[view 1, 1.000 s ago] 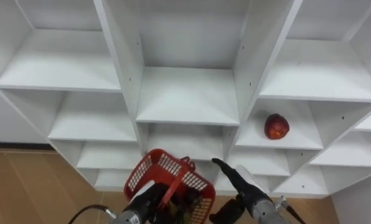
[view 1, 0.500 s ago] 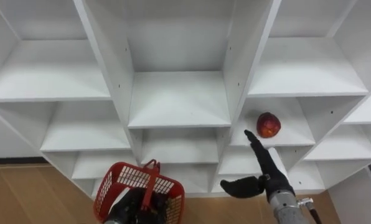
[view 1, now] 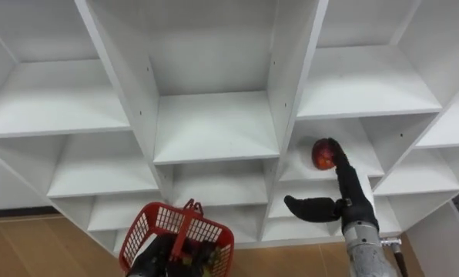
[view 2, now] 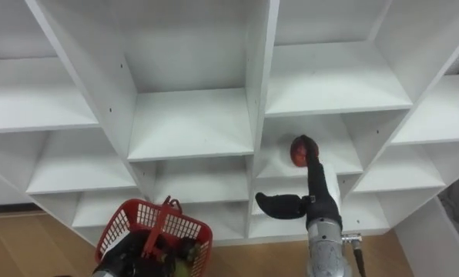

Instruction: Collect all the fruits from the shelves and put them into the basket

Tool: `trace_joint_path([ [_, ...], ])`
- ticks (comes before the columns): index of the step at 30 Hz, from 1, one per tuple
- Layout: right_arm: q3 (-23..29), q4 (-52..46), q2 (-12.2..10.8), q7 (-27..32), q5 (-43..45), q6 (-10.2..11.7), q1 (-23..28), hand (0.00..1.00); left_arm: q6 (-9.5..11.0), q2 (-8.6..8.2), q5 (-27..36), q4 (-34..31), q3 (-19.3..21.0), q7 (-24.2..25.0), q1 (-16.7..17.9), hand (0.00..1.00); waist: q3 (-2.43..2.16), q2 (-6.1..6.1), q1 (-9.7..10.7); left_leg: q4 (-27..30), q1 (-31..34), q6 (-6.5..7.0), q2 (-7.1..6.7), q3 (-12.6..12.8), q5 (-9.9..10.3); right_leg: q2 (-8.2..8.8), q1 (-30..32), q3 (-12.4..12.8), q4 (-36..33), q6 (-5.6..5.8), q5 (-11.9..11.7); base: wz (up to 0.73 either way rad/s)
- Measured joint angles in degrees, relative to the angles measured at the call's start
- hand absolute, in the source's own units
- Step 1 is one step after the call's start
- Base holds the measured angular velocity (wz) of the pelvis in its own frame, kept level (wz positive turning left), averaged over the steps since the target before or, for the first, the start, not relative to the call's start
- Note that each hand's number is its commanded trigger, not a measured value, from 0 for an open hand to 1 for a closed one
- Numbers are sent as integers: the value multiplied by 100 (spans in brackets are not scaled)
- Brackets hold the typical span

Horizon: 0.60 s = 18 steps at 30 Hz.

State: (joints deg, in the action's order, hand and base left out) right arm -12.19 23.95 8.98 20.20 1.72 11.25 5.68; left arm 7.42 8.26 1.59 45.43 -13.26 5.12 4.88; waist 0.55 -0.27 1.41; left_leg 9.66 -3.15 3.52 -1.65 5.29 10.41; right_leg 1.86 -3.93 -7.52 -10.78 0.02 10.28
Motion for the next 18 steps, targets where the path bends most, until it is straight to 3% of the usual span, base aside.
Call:
trace_joint_path([
  [8,6,-7,57,349,-281,0,-12,0,-31,29,1,-64,4,24,7,100,33,-153,-7,4,9,0,-6,0,0,4,9,3,9,3,2,0],
  [16,63,-23,346,597,-569,0,-63,0,-99,168,-2,-166,11,53,39,100,-25,-322,-27,10,41,0,-6,-68,0,7,-1,-50,12,3,2,4],
  [18,82,-22,421,598,-588,0,-64,0,-110,188,-7,-238,78,62,74,100,-19,-337,-32,15,43,0,-7,-72,0,10,-4,-52,12,3,2,0],
])
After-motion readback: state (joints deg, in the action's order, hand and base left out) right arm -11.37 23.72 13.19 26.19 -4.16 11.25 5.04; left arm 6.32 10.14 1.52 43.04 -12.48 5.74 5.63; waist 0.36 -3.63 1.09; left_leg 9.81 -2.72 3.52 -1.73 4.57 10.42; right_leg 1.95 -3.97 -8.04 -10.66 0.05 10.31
